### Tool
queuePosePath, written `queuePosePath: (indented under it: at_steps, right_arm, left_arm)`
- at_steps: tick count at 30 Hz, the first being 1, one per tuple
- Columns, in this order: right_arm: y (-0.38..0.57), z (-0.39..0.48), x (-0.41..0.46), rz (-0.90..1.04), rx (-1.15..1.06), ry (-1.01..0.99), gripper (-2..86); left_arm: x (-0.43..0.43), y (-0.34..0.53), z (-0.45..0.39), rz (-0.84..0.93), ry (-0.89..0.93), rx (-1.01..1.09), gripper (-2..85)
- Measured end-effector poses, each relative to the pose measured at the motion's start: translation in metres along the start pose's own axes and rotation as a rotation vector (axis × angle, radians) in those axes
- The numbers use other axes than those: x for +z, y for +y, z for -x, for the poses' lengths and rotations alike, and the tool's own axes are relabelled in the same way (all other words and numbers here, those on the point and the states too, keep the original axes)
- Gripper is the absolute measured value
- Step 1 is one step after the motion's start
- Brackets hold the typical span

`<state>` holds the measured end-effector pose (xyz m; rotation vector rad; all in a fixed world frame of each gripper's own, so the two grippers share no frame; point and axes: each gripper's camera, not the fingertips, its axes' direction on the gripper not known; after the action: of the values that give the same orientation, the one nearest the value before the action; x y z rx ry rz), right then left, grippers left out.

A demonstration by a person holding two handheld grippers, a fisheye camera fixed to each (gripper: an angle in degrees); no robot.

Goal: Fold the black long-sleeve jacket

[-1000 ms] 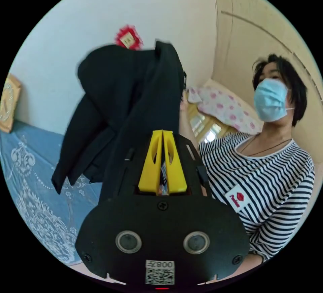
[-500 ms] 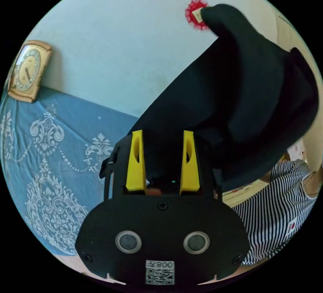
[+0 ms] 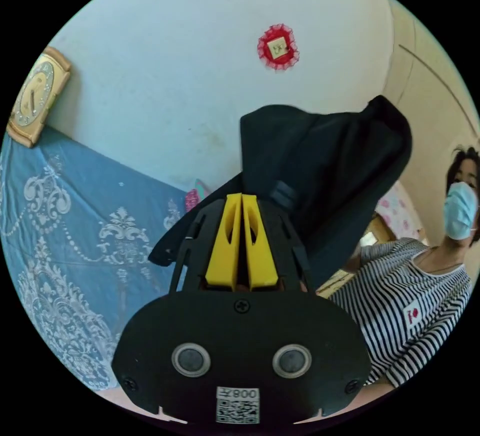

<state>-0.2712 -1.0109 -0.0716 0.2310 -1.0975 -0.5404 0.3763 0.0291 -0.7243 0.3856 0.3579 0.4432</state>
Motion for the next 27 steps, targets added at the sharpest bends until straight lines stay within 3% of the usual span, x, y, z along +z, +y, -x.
queuePosePath:
  at_steps: [5, 10, 15, 22, 25, 27]
  right_arm:
    - [0.022, 0.003, 0.03, 0.027, 0.051, 0.022, 0.8]
    - [0.037, 0.011, 0.082, 0.09, 0.077, -0.016, 0.8]
    - [0.044, 0.065, 0.135, 0.095, -0.022, -0.159, 1.0]
    - [0.072, 0.141, 0.094, -0.084, -0.137, -0.196, 1.0]
    - [0.114, 0.132, 0.039, -0.186, -0.074, -0.08, 1.3]
    - [0.167, 0.089, -0.021, -0.267, 0.103, 0.149, 1.4]
  left_arm:
    - [0.029, 0.026, 0.003, 0.05, 0.222, 0.028, 4.7]
    - [0.016, 0.047, -0.001, -0.077, 0.359, 0.069, 1.2]
    - [-0.011, 0.038, -0.043, -0.128, 0.341, 0.225, 0.4]
    - [0.022, -0.006, -0.112, -0.025, 0.278, 0.453, 0.2]
    - [0.073, -0.012, -0.11, 0.057, 0.207, 0.44, 0.3]
    - [0.112, -0.007, -0.09, 0.096, 0.132, 0.398, 0.4]
